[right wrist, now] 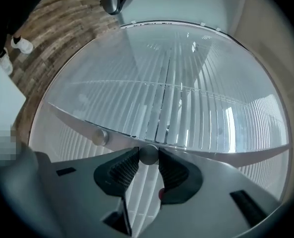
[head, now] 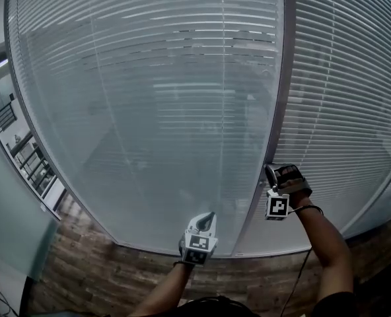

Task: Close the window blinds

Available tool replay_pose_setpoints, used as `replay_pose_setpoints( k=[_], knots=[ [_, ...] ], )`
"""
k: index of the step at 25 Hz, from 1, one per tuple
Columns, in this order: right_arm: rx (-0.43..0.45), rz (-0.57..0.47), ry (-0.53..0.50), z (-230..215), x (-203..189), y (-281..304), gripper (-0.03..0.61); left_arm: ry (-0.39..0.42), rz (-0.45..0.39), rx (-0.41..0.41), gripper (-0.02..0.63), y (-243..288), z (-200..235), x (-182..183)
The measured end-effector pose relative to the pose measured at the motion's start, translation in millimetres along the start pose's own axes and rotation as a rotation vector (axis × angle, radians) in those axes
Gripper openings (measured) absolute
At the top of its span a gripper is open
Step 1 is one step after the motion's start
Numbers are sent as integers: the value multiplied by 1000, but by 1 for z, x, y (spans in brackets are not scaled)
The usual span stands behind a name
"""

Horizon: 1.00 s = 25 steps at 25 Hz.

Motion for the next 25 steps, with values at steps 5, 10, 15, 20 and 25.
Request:
replay_pose_setpoints(
  k=[5,10,15,20,25],
  knots=[
    [28,133,499,-6,-13,-4,198,-14,6,6,2,-2,0,-3],
    [31,207,1174,-22,-13,-9,201,-11,13,-3,2,2,-4,-5],
    [-38,332,1483,-9,-21,-7,201,-9,14,-11,2,4,-6,-5],
    [-103,348,1595,-5,-26,-4,124,-18,15,3,2,1,-3,-9],
    [-124,357,1560,-10,-28,-6,120,-21,22,16,2,-2,1,-11]
  ],
)
Point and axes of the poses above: the fingertips, and each gripper's own axes: y forward along the fingers, z to its left, x out of its top, the point moved 2 cm from there along -y, backward along the fingers, and after that the axes turned 12 degrees about -x, right-handed, at the moved point
